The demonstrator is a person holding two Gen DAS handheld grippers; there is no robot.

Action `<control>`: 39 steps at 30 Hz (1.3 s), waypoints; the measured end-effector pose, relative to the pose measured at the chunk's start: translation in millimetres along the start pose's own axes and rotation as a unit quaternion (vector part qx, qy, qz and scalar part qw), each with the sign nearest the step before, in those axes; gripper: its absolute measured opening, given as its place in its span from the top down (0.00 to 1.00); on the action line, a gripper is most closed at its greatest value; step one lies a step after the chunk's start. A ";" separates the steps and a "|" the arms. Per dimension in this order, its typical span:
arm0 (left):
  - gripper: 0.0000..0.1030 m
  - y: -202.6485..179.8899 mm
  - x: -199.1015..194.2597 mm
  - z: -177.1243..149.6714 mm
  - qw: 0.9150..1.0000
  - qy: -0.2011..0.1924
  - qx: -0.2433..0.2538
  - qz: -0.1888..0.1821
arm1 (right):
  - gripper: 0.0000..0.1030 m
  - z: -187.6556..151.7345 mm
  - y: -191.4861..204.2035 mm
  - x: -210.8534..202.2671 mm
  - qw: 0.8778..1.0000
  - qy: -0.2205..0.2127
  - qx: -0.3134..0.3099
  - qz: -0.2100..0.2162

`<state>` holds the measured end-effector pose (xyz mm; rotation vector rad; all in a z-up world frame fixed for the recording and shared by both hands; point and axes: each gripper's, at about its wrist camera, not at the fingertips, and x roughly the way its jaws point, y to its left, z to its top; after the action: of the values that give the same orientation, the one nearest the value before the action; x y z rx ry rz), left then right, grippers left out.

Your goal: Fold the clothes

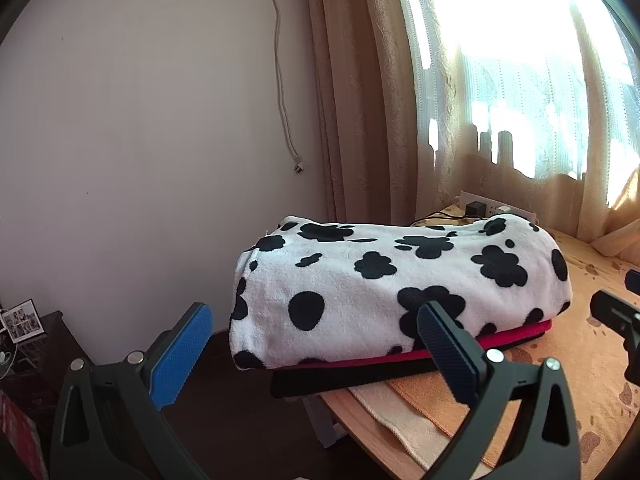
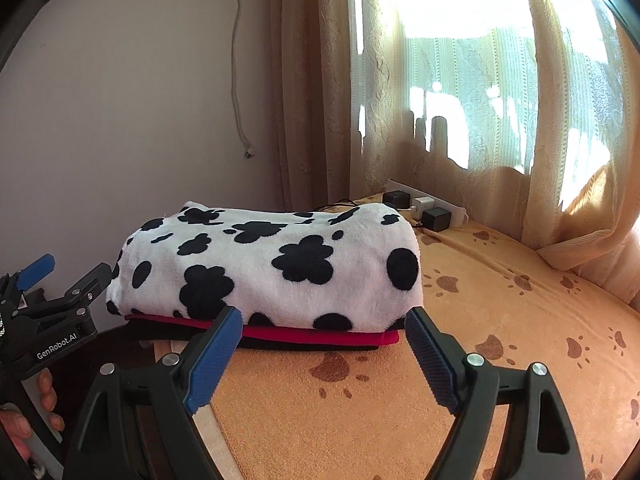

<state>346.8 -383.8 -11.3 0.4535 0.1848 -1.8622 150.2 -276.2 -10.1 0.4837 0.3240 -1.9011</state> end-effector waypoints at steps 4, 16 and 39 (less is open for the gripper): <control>0.00 -0.3 -0.8 0.8 1.000 0.004 -0.001 -0.003 | 0.17 4.6 6.8 -9.3 1.000 -0.015 -0.011 -0.004; 0.00 -1.4 1.9 -3.7 1.000 0.015 0.005 -0.002 | 0.17 -0.9 14.4 2.5 1.000 -0.004 -0.020 -0.004; 0.00 3.2 10.8 -1.9 0.999 0.030 -0.009 0.008 | 0.17 5.5 11.8 -1.2 1.000 -0.005 -0.020 -0.013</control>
<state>347.3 -393.7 -17.1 0.4973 0.2365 -1.8312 160.6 -281.9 -4.7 0.4440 0.3628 -1.9188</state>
